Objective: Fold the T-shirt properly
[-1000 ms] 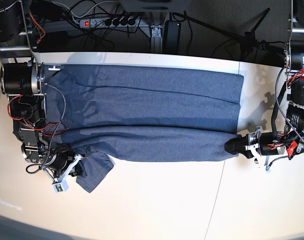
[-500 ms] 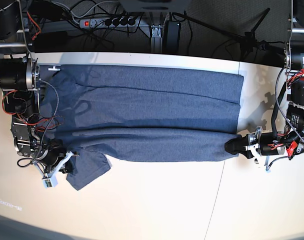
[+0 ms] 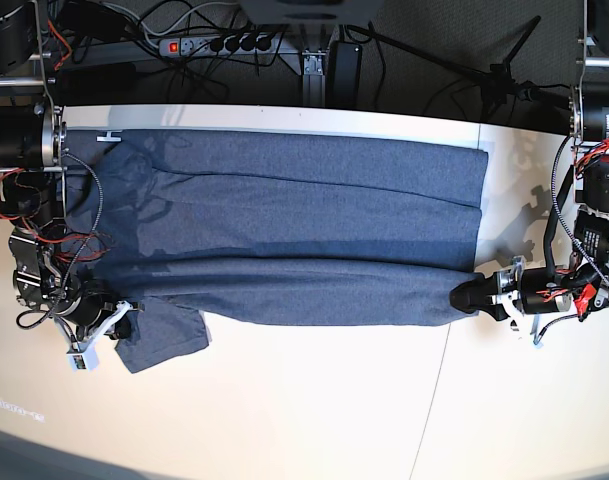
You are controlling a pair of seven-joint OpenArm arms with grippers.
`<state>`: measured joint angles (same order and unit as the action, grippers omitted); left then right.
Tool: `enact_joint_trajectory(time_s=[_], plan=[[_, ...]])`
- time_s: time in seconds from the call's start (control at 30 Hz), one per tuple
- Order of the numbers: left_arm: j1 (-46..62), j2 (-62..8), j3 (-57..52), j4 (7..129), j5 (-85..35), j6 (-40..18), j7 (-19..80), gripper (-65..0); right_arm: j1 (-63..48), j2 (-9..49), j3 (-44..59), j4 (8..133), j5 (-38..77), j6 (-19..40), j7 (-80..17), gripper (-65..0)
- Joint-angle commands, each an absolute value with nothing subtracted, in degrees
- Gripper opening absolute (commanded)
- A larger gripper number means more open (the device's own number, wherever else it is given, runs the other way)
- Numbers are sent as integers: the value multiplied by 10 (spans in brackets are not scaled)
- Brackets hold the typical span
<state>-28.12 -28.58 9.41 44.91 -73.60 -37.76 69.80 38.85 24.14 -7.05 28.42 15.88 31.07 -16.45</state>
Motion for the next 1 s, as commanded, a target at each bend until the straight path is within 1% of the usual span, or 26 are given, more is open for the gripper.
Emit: enact_joint_trajectory(time_s=[0.0, 0.1, 0.23, 0.47, 0.7, 0.97], plan=[[-299, -296, 90, 459, -748, -400, 690, -650, 406, 251, -69, 306, 177, 320, -163, -650], [-298, -296, 90, 459, -749, -400, 690, -650, 392, 253, -69, 353, 199, 319, -188, -650], [-298, -296, 90, 474, -761, -400, 698, -650, 346, 270, -68, 442, 235, 320, -205, -650], [-291, -312, 90, 542, -762, -400, 712, -650, 250, 313, -58, 566, 238, 320, -217, -650], [-272, -316, 90, 569, -776, -400, 730, -650, 158, 344, 2, 671, 282, 320, -219, -650], [-260, -316, 90, 570, -775, -400, 730, -650, 43, 345, 78, 792, 298, 320, -223, -650]])
